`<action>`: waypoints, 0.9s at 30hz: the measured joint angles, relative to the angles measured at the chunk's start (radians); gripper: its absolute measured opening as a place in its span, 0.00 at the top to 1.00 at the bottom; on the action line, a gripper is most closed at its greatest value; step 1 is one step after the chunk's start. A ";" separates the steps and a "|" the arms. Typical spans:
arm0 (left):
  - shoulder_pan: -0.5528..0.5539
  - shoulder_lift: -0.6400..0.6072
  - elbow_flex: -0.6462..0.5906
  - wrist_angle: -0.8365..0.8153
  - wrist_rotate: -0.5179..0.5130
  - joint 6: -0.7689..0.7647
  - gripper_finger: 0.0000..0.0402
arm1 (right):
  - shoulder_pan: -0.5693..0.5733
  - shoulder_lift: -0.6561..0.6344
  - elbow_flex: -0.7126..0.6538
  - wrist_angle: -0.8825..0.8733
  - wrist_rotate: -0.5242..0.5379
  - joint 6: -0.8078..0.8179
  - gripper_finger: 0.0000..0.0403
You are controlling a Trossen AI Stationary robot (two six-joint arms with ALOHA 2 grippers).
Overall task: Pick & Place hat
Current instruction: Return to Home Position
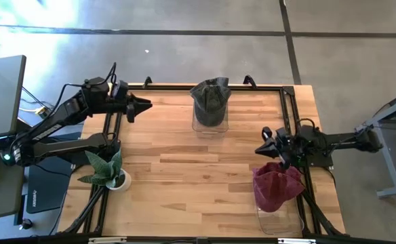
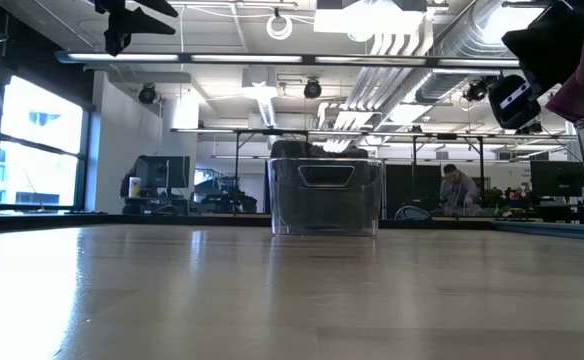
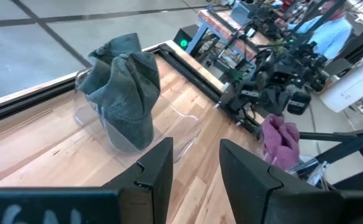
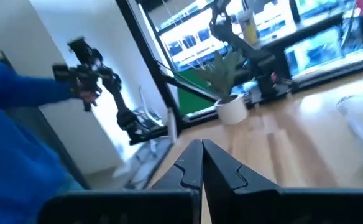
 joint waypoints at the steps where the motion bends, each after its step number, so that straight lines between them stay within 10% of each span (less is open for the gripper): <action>1: 0.000 0.004 0.000 -0.003 -0.003 0.000 0.68 | 0.000 -0.011 0.002 -0.024 0.008 -0.032 1.00; 13: 0.000 0.006 0.000 -0.018 -0.028 -0.083 0.68 | 0.002 -0.092 -0.002 -0.269 0.231 -0.292 1.00; 27: 0.000 -0.002 0.000 -0.053 0.002 0.033 0.69 | 0.002 -0.097 -0.002 -0.271 0.240 -0.282 0.98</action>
